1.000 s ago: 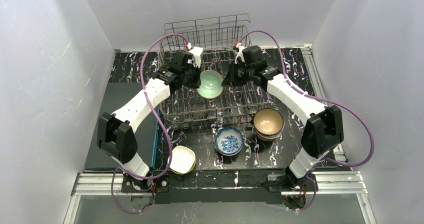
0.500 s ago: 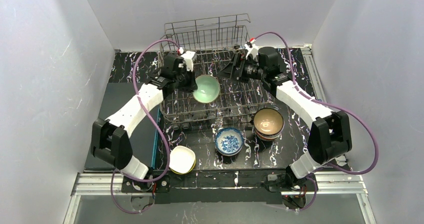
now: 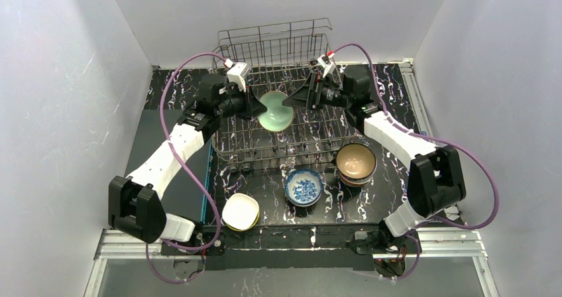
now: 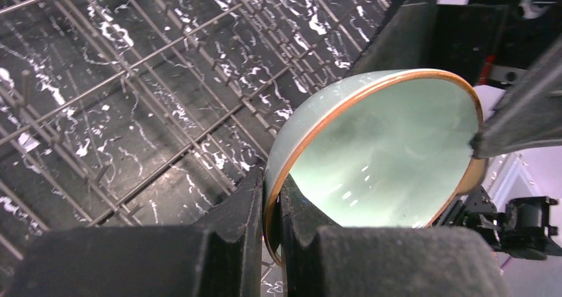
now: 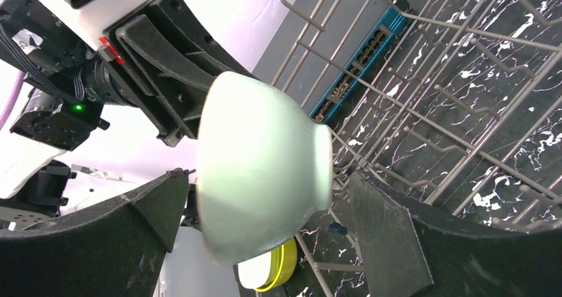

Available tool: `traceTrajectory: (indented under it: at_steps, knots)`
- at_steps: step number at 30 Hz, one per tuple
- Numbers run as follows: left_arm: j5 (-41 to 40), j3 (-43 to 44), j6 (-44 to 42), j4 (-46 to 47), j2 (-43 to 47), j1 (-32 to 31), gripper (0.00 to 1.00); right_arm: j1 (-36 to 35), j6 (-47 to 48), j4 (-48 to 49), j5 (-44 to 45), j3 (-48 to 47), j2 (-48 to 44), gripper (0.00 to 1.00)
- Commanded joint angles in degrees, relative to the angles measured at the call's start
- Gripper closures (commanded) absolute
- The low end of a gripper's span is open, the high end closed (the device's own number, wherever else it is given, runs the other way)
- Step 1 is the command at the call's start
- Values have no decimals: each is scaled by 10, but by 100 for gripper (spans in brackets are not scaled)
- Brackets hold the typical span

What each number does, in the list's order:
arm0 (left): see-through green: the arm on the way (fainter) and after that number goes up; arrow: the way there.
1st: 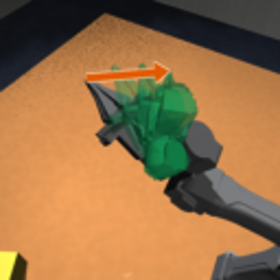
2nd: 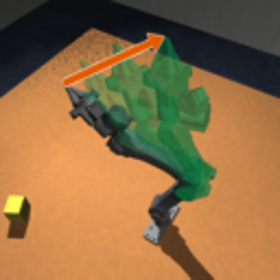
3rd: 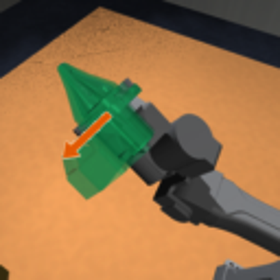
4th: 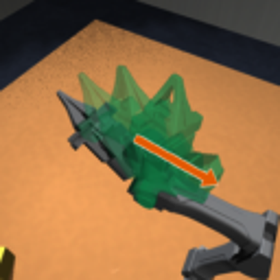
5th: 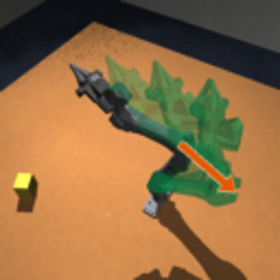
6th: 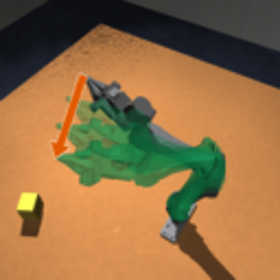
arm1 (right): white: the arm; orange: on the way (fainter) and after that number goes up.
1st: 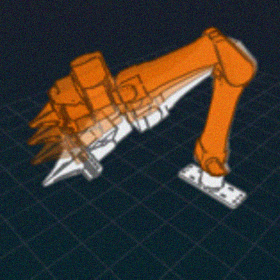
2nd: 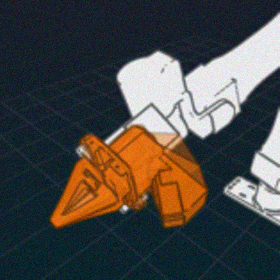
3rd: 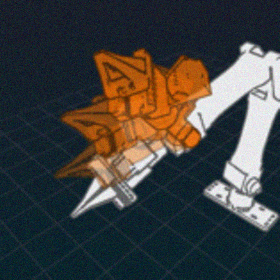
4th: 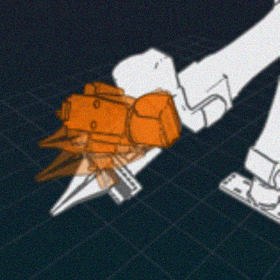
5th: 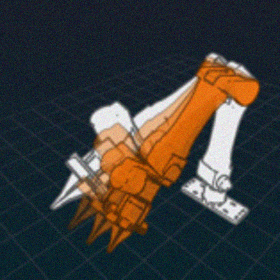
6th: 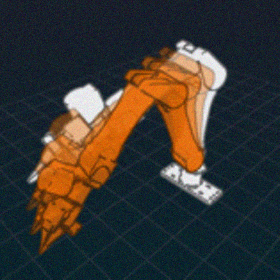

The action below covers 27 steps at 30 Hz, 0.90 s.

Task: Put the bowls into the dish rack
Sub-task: Turn the bowl upside down on the dish rack.

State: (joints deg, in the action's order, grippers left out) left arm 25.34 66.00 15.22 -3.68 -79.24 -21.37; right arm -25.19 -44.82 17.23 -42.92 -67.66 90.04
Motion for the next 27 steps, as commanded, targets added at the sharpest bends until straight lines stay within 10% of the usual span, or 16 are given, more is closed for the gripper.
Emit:
traceTrajectory:
  at_steps: [1,27]
  knots:
    - [77,-3,17,83,43,5,100,-1,12,22,-27,2,-28,1]
    - [116,-20,27,127,41,5,100,-25,-82,124,-109,30,-13,5]
